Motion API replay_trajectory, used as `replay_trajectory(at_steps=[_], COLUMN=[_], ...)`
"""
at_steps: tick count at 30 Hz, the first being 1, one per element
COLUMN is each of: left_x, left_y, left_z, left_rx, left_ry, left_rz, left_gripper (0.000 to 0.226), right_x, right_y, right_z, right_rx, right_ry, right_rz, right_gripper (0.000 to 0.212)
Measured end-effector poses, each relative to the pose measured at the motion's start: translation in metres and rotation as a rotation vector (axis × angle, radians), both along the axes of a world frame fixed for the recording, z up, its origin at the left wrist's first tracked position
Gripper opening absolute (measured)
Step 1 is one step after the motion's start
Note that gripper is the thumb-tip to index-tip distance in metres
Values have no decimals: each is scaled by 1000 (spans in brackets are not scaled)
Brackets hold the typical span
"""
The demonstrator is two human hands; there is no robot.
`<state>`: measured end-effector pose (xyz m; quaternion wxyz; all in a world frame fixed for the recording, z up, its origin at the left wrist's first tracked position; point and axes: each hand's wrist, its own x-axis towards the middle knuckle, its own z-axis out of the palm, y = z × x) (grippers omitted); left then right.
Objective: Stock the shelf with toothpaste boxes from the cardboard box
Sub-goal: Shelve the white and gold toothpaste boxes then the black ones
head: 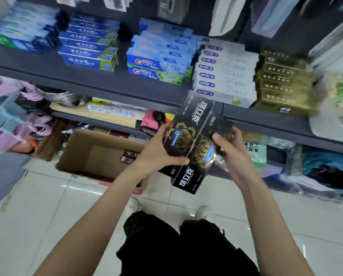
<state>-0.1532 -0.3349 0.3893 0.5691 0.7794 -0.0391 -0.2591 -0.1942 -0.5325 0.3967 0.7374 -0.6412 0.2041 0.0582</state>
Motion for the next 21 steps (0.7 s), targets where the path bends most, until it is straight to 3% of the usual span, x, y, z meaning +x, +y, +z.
replay_trajectory(at_steps=[3, 4, 7, 15, 17, 21], left_x=[-15, -20, -27, 22, 33, 58], left_y=[-58, -77, -140, -204, -211, -226], left_z=[4, 8, 23, 31, 28, 19], left_rx=[119, 147, 167, -103, -182, -281], left_ry=[-135, -163, -210, -43, 29, 123], left_rz=[-119, -153, -204, 251, 276, 208], left_gripper=[92, 92, 87, 53, 48, 60], right_x=[-13, -16, -31, -48, -40, -9], right_y=[-85, -110, -183, -305, -316, -334], right_z=[10, 16, 38, 36, 36, 37], right_rx=[-246, -324, -453, -364, -373, -419], right_ry=[-66, -59, -68, -168, -187, -201], right_rz=[229, 303, 375, -27, -106, -154], right_gripper=[80, 80, 51, 50, 52, 54])
